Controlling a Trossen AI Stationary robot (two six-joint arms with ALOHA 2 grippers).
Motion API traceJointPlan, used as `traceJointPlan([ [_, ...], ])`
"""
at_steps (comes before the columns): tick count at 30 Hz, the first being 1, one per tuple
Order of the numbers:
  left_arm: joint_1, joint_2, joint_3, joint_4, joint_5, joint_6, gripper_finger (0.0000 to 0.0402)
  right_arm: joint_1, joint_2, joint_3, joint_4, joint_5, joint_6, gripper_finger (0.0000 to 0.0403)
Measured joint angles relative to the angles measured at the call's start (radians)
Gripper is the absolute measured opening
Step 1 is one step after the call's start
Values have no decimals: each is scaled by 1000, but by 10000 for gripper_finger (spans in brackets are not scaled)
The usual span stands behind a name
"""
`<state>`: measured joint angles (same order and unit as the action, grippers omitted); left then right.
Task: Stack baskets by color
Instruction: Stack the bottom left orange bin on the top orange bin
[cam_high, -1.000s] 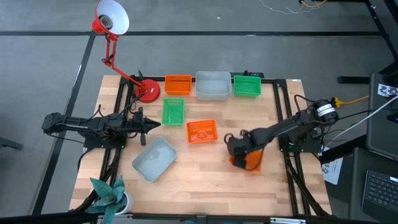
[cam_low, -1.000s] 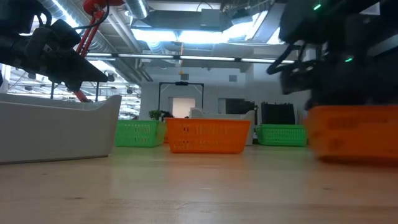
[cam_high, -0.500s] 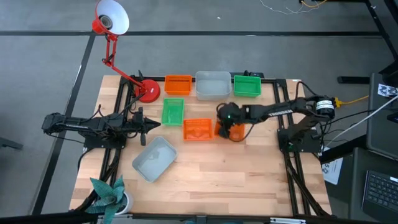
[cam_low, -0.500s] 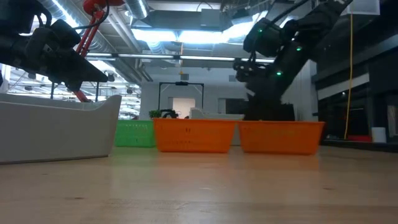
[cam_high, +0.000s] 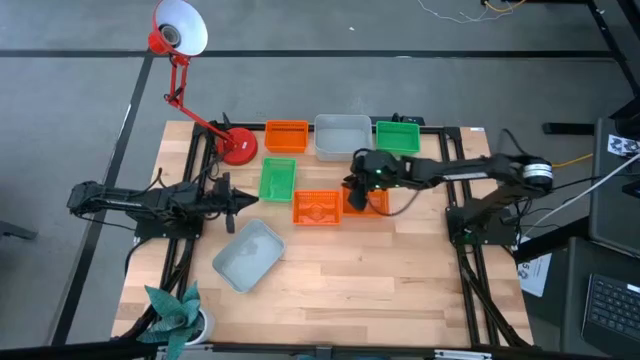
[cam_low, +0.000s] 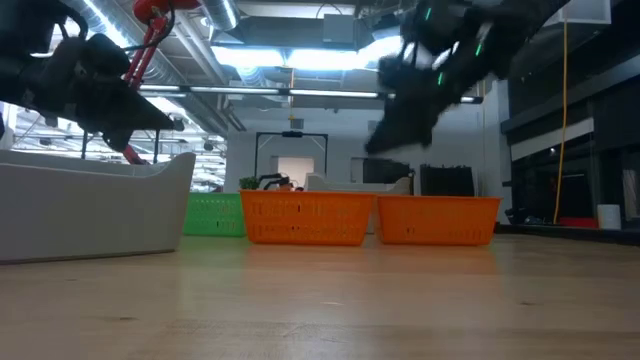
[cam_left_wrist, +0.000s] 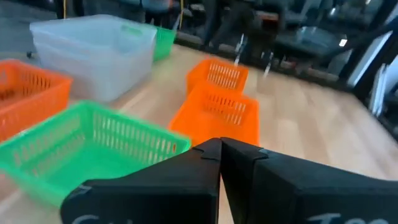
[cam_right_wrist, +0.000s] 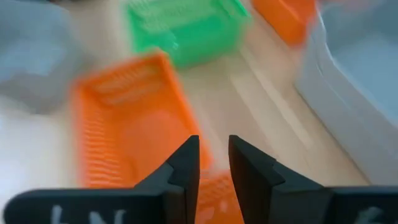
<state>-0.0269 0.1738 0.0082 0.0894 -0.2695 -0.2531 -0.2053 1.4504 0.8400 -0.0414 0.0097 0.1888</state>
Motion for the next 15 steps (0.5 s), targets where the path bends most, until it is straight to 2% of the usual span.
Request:
traceJointPlan([
  [4, 1, 0, 0, 179, 12, 1, 0, 60, -164, 14, -40, -5, -38, 86],
  [7, 1, 22, 3, 340, 112, 29, 0, 118, -292, 6, -45, 45, -50, 86],
  [12, 1, 122, 62, 344, 143, 23, 0, 232, -451, 1, -154, 276, -61, 86],
  [15, 1, 234, 129, 342, 144, 36, 0, 299, -515, 1, -268, 403, -13, 86],
])
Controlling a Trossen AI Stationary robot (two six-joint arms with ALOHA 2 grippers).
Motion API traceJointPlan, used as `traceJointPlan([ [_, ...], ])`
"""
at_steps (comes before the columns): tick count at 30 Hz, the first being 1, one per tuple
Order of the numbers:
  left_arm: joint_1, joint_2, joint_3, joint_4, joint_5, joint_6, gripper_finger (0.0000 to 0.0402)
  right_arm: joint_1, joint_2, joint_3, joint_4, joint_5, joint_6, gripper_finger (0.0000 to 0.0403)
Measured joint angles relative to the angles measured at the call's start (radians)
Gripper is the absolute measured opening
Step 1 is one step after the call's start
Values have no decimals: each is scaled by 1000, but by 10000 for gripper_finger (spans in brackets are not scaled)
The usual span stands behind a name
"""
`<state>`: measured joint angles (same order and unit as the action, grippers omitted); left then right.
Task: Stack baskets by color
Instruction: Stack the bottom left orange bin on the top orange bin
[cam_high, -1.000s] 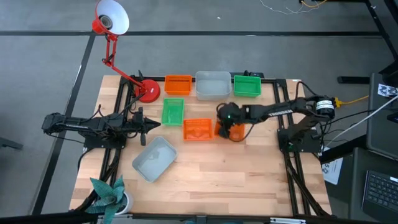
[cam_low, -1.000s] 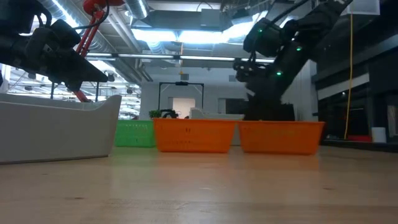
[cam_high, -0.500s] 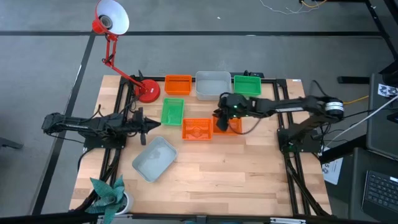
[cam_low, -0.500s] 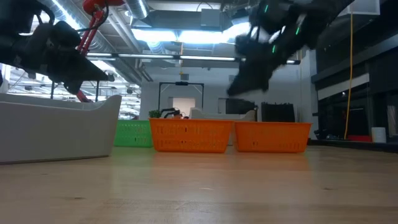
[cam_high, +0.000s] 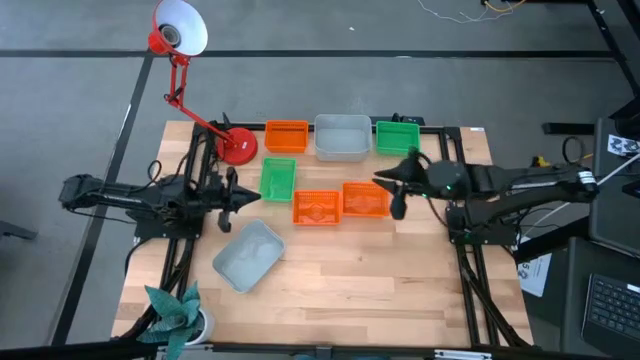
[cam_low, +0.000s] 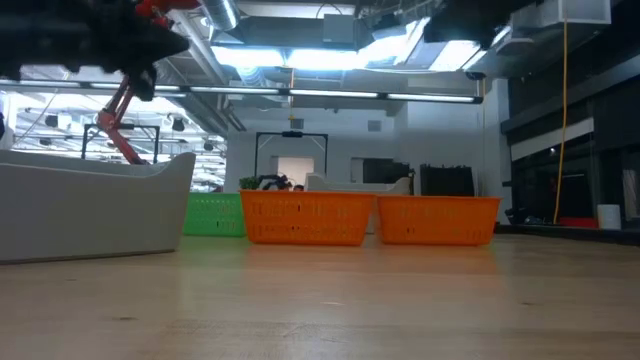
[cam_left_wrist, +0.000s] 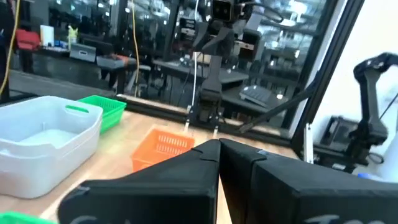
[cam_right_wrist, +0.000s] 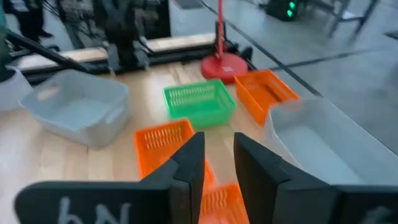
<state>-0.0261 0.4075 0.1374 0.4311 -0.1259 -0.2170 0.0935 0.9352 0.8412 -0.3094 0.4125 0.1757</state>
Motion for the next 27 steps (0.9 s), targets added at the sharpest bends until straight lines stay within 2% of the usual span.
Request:
traceJointPlan([
  [6, 0, 291, 220, 7, 45, 135, 5, 120, -39, -2, -214, 185, 186, 86],
  [13, 1, 668, 514, -4, 112, 228, 64, 287, -64, -73, -261, 359, 295, 86],
  [16, 20, 791, 645, -150, 111, 227, 95, 372, -96, -131, -259, 437, 348, 86],
  [19, 58, 896, 762, -314, 66, 215, 114, 448, -144, -182, -255, 527, 401, 86],
  [24, 136, 1038, 891, -496, 65, 149, 119, 530, -211, -292, -143, 611, 418, 86],
  [27, 170, 1108, 919, -543, 63, 188, 118, 550, -234, -373, -56, 613, 420, 86],
])
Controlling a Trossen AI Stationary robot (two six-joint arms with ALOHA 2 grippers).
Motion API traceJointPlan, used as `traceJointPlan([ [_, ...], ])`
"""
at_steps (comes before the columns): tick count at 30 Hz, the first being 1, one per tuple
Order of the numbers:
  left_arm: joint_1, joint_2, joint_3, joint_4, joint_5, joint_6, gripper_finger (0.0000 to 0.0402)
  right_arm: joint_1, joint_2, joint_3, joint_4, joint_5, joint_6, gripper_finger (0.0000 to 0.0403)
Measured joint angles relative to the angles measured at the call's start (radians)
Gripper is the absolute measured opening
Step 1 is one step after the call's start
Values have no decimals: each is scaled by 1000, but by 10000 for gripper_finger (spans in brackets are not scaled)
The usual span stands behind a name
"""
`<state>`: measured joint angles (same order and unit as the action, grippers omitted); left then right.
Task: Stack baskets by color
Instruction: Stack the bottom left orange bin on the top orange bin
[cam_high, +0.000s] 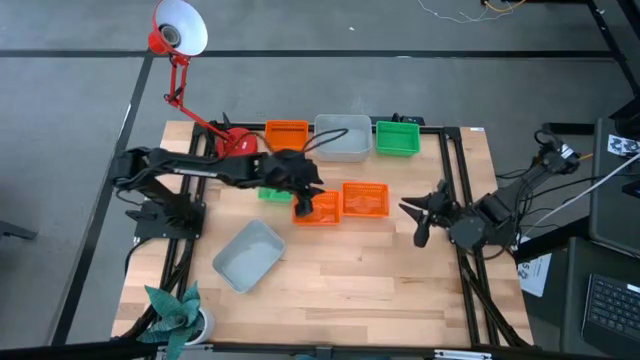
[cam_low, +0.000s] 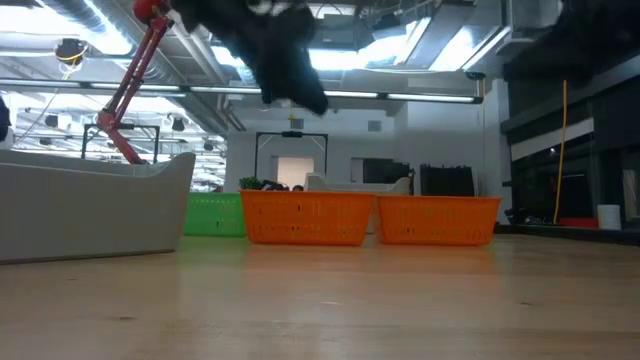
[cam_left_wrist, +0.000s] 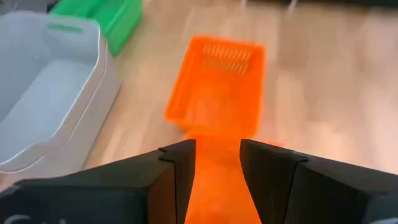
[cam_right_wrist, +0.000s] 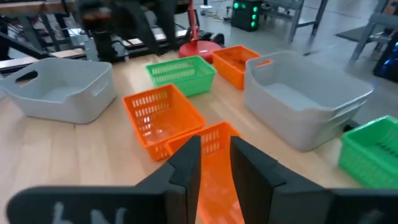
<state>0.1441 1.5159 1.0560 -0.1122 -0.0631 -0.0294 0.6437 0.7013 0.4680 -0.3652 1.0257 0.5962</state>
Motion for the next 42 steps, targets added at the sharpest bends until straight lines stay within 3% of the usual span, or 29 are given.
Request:
traceJointPlan([
  [4, 24, 76, 4, -3, -3, 127, 118, 10, -10, -97, 139, -6, 2, 86],
  [8, 36, 136, 4, -12, 10, 139, 118, 10, -10, -154, 244, -26, 1, 86],
  [18, 88, 277, 4, -10, 38, 112, 118, 10, -10, -164, 305, -90, -27, 86],
  [34, 90, 331, 5, -14, 40, 120, 117, 10, -10, -164, 302, -104, -28, 86],
  [37, 89, 331, 5, -13, 40, 118, 95, 9, -10, -164, 299, -104, -28, 86],
  [42, 81, 315, 6, 0, 57, 116, 10, 10, -10, -164, 294, -104, -27, 86],
])
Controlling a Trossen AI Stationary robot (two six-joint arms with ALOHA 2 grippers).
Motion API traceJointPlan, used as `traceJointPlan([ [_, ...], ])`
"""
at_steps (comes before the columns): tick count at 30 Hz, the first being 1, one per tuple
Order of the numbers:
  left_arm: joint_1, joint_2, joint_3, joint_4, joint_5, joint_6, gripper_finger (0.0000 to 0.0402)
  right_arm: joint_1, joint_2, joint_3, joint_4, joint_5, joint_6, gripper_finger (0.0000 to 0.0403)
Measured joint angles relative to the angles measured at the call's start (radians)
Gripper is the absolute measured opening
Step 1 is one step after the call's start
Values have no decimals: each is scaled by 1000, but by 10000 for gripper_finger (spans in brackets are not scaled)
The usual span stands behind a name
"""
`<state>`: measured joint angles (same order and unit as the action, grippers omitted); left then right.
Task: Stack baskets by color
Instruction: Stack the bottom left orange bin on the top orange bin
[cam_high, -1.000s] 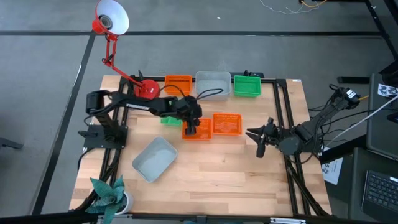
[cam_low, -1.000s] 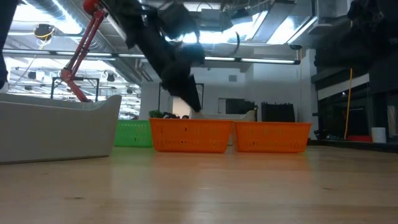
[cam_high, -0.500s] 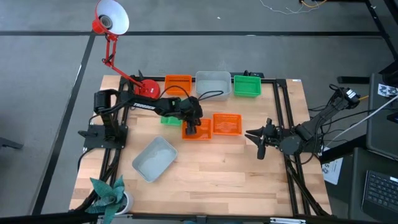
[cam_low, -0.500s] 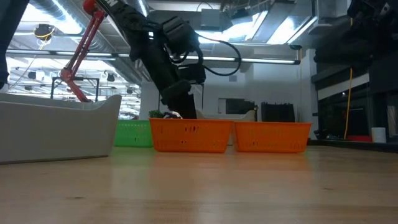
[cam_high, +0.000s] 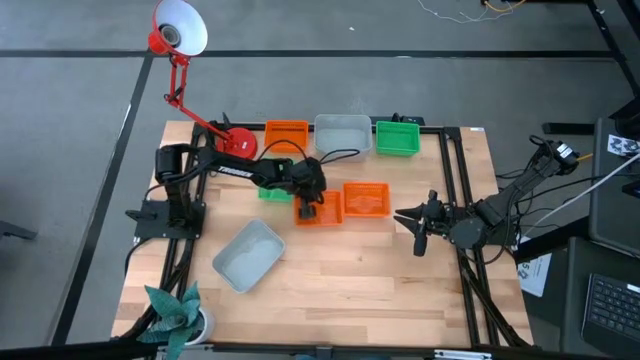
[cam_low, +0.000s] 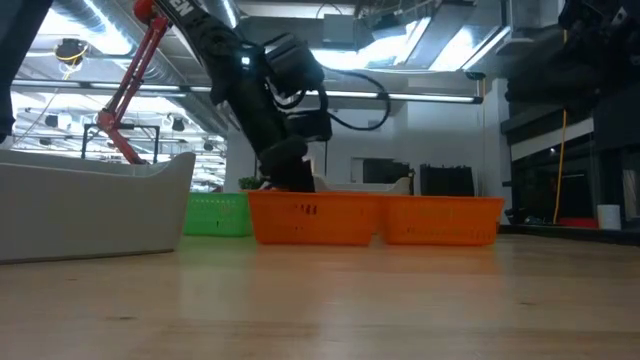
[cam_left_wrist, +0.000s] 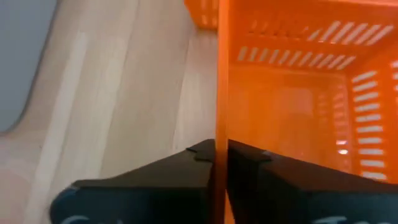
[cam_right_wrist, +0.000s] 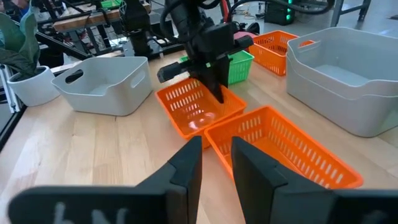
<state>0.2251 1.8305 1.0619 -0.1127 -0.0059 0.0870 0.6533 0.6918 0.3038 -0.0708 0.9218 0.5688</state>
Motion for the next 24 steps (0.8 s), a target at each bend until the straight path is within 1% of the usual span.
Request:
traceJointPlan([
  [2, -6, 0, 6, -19, 0, -3, 5, 0, 0, 0, 0, 0, 0, 86],
  [4, -17, 1, 39, -72, 2, -6, 2, 0, 0, 0, 0, -3, 0, 86],
  [7, -36, -9, 115, -197, -6, 2, 1, 0, 0, 0, -1, -8, 0, 86],
  [9, -51, -19, 188, -291, -42, 23, 0, 0, 0, 0, -2, -8, 0, 86],
  [11, -61, -42, 273, -416, -113, 36, 0, 0, 0, 0, -4, -9, 1, 86],
  [16, -63, -80, 484, -759, -396, 4, 0, 0, 2, 0, -5, -19, 4, 86],
  [18, -48, -92, 564, -862, -482, -3, 0, 0, 3, 0, -6, -32, 3, 86],
  [20, -16, -108, 627, -953, -520, 24, 0, 0, 3, 0, -6, -34, 4, 86],
  [21, 9, -112, 657, -972, -528, 45, 0, 0, 4, 0, -7, -34, 3, 86],
  [24, 115, -120, 710, -999, -499, 105, 0, 0, 10, 0, -2, -34, 3, 86],
])
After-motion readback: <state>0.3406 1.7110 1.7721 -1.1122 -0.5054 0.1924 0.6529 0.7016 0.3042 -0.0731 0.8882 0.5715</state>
